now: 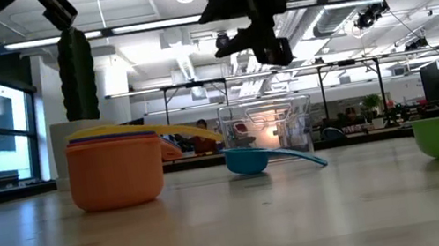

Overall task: Nest measuring cups in basket
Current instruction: Stack the yellow measuring cup on top of the blue measuring cup, then stack the green measuring cup on top of the yellow measuring cup

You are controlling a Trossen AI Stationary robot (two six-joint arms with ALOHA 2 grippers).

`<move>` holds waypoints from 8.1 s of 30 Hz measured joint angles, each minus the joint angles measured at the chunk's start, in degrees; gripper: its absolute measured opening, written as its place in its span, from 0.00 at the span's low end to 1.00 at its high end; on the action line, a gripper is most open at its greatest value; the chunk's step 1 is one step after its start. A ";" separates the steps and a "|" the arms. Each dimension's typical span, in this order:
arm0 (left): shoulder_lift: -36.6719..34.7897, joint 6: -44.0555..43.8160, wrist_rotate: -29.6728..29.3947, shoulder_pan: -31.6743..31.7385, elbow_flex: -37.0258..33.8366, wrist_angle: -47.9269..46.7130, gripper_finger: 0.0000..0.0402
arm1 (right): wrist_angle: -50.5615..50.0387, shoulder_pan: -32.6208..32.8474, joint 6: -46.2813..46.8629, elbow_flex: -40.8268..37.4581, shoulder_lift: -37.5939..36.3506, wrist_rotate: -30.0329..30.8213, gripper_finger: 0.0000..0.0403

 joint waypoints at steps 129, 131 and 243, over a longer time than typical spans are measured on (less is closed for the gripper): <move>-3.10 5.03 -35.81 -26.64 0.00 -45.63 0.00 | -7.86 21.80 38.65 -9.31 -3.68 34.58 0.05; -3.10 4.04 -36.98 -26.60 0.00 -45.64 0.00 | -12.60 20.85 38.18 -9.31 -3.68 31.08 0.11; -3.15 16.04 -51.11 -26.60 0.02 -9.60 0.08 | -53.04 10.60 -104.80 67.58 45.93 24.11 0.05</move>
